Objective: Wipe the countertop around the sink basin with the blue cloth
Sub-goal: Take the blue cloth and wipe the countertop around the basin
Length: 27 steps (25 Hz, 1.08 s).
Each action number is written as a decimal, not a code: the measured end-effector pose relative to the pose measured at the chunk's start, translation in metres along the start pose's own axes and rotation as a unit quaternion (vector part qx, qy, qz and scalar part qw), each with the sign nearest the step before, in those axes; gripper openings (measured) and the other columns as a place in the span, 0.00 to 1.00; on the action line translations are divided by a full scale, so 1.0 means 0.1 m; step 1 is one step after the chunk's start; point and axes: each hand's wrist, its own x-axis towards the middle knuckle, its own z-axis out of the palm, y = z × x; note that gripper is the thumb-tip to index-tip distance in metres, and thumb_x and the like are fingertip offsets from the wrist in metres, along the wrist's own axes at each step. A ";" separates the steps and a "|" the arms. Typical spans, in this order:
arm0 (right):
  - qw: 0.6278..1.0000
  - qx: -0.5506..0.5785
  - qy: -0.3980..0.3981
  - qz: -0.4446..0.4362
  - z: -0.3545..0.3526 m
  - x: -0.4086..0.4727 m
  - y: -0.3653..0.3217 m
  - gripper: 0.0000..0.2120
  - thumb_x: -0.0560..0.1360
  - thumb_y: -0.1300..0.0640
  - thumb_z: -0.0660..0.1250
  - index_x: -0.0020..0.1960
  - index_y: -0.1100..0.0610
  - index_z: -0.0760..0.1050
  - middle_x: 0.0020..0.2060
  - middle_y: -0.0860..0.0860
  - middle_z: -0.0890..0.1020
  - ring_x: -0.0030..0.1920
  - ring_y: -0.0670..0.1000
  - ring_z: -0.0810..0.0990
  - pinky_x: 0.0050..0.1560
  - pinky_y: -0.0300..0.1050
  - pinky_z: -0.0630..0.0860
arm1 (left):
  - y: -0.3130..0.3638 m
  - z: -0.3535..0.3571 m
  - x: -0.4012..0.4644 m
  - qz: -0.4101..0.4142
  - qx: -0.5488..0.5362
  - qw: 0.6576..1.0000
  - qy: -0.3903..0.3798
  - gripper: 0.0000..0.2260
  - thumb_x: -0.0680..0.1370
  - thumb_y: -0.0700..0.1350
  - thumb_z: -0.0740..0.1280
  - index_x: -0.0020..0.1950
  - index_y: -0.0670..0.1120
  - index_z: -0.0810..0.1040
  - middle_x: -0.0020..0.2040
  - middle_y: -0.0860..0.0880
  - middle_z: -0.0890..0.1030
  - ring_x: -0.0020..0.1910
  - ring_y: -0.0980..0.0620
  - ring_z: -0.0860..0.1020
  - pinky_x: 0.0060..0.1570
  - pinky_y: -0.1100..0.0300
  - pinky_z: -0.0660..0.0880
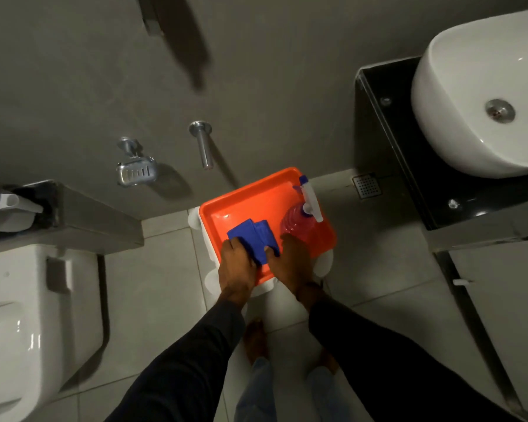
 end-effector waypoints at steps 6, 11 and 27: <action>0.998 -0.036 -0.039 0.035 0.37 0.35 0.06 0.18 0.76 0.54 0.69 0.56 0.68 0.76 0.56 0.65 0.81 0.59 0.64 0.78 0.58 0.54 0.73 | 0.01 0.14 0.39 -0.114 -0.074 0.990 0.031 0.18 0.79 0.34 0.62 0.68 0.31 0.67 0.62 0.31 0.77 0.59 0.32 0.77 0.58 0.40 0.75; 0.995 0.052 -0.033 0.073 0.15 0.19 -0.06 0.10 0.72 0.58 0.74 0.42 0.64 0.78 0.42 0.63 0.83 0.47 0.63 0.81 0.46 0.53 0.74 | 0.04 0.01 0.21 -0.121 -0.193 0.971 0.065 0.13 0.76 0.35 0.67 0.61 0.38 0.74 0.52 0.38 0.81 0.51 0.38 0.80 0.53 0.48 0.77; 0.967 0.186 0.089 0.152 -2.49 -0.66 1.31 0.09 0.68 0.63 0.79 0.39 0.56 0.78 0.35 0.51 0.83 0.39 0.53 0.83 0.33 0.36 0.76 | 2.27 0.78 -1.19 -0.099 -0.406 0.906 -0.071 0.09 0.79 0.29 0.64 0.50 0.43 0.76 0.49 0.42 0.80 0.45 0.47 0.79 0.51 0.49 0.78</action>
